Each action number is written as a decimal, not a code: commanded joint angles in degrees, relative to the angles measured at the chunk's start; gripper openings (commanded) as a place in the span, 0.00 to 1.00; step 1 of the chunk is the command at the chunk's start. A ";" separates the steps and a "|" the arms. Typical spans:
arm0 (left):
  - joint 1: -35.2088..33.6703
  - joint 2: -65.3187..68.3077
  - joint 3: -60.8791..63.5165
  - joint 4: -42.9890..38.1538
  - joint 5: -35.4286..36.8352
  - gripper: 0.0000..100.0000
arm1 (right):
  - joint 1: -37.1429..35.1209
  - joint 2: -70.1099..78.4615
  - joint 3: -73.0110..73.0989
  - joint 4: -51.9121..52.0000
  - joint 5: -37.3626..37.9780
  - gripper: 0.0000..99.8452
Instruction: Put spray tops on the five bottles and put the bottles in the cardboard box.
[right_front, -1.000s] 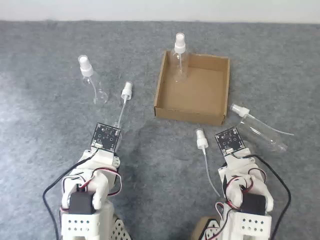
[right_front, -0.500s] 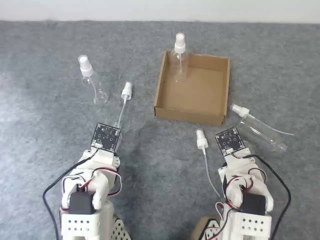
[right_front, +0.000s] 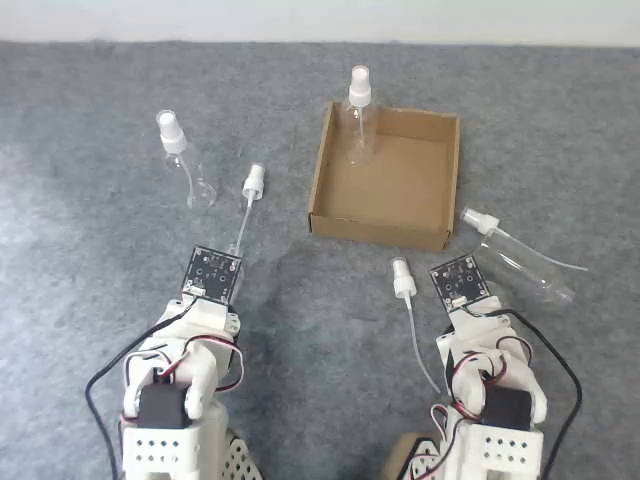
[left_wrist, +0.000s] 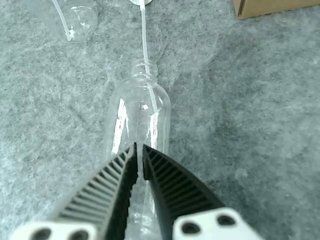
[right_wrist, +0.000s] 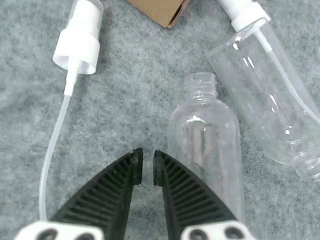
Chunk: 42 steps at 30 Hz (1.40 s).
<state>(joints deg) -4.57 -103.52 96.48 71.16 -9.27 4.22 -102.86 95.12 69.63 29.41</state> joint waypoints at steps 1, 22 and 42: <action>0.00 -0.88 0.04 1.32 0.44 0.01 | 0.40 0.48 1.41 -0.66 0.44 0.02; -0.44 -0.88 0.04 1.23 0.18 0.01 | 0.84 0.66 -11.16 -1.71 0.70 0.03; -0.44 -0.88 0.04 1.23 0.26 0.01 | 0.75 2.15 -28.22 7.78 0.79 0.09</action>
<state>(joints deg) -4.57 -103.52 96.48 71.16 -9.27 4.40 -103.21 69.89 77.10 29.41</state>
